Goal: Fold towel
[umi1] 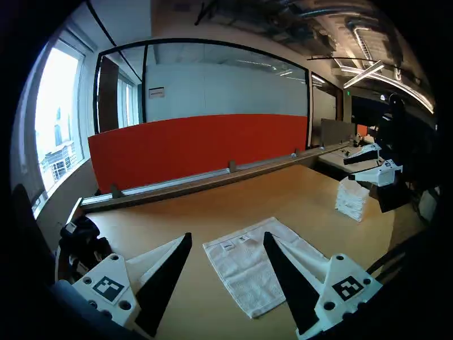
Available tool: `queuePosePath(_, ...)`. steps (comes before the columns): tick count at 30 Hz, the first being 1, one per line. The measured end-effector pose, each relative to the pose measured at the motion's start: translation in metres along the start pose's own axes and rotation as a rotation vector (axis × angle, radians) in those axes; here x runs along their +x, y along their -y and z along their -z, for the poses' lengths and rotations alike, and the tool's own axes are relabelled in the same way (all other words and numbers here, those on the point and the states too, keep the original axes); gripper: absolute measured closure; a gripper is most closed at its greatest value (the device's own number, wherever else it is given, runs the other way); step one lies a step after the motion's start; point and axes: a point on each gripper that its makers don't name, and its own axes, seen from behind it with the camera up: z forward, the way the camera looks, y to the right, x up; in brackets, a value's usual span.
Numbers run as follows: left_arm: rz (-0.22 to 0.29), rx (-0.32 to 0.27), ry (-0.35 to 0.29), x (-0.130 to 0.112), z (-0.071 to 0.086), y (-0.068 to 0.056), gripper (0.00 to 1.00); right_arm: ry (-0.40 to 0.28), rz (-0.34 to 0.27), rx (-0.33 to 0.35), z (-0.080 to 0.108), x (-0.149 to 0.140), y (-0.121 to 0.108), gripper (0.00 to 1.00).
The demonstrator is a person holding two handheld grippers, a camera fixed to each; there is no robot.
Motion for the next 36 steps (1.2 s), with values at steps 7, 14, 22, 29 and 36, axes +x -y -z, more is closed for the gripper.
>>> queuePosePath(7,0.000,-0.034,0.030,-0.012,-0.005,-0.006,0.06,0.043,0.046,0.040,-0.007,-0.012,0.009,0.00)
queuePosePath(14,-0.029,-0.067,0.064,-0.029,-0.014,-0.017,0.06,0.083,0.068,0.072,-0.015,-0.029,0.018,0.00)
queuePosePath(22,-0.045,-0.096,0.093,-0.050,-0.023,-0.028,0.06,0.102,0.075,0.091,-0.024,-0.050,0.028,0.00)
queuePosePath(29,-0.056,-0.117,0.119,-0.070,-0.029,-0.037,0.06,0.123,0.084,0.112,-0.031,-0.073,0.038,0.00)
queuePosePath(36,-0.072,-0.133,0.148,-0.090,-0.036,-0.044,0.06,0.145,0.077,0.122,-0.039,-0.095,0.045,0.00)
